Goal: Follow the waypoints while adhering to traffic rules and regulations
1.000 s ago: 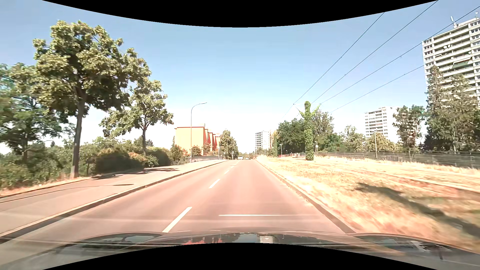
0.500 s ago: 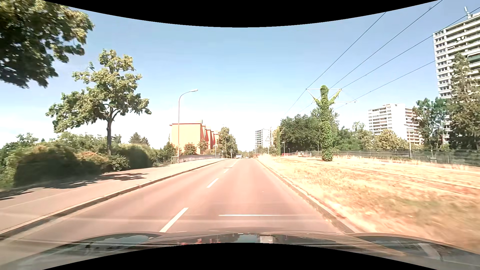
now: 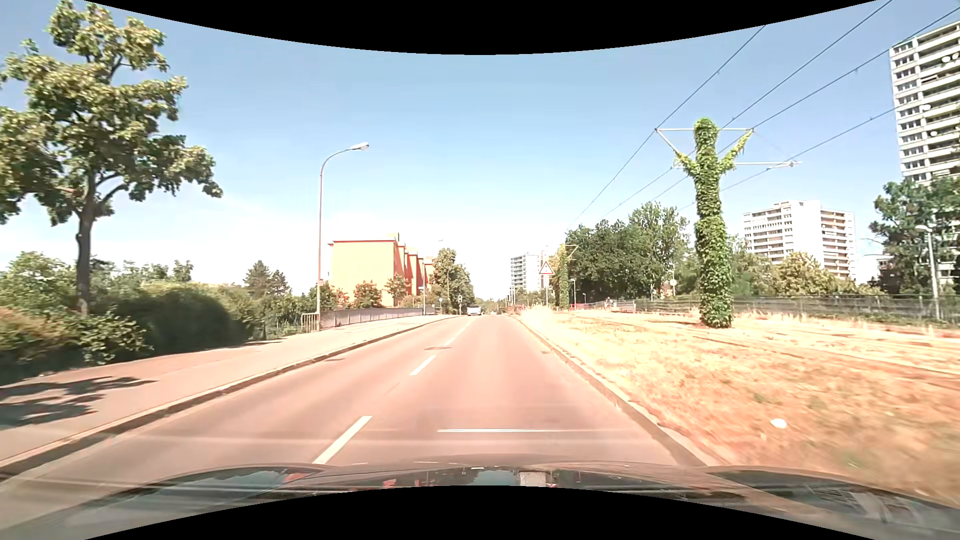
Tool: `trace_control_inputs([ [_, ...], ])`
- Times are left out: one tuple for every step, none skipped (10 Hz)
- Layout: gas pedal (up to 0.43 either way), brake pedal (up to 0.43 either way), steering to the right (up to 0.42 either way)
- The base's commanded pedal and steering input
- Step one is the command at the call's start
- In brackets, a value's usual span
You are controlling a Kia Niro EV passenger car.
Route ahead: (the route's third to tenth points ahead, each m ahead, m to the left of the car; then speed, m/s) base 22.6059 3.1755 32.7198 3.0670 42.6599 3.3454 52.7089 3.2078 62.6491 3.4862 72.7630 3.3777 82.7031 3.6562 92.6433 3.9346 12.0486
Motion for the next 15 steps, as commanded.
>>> trace_control_inputs([
  [0.000,0.000,0.002],
  [0.000,0.006,0.002],
  [0.000,0.012,0.002],
  [0.000,0.037,0.002],
  [0.000,0.061,0.002],
  [0.000,0.085,0.003],
  [0.000,0.104,0.003],
  [0.000,0.110,0.003],
  [0.000,0.122,0.001],
  [0.000,0.128,0.000],
  [0.000,0.146,0.000],
  [0.000,0.165,0.000],
  [0.000,0.165,0.000],
  [0.000,0.165,0.000],
  [0.000,0.165,-0.003],
])
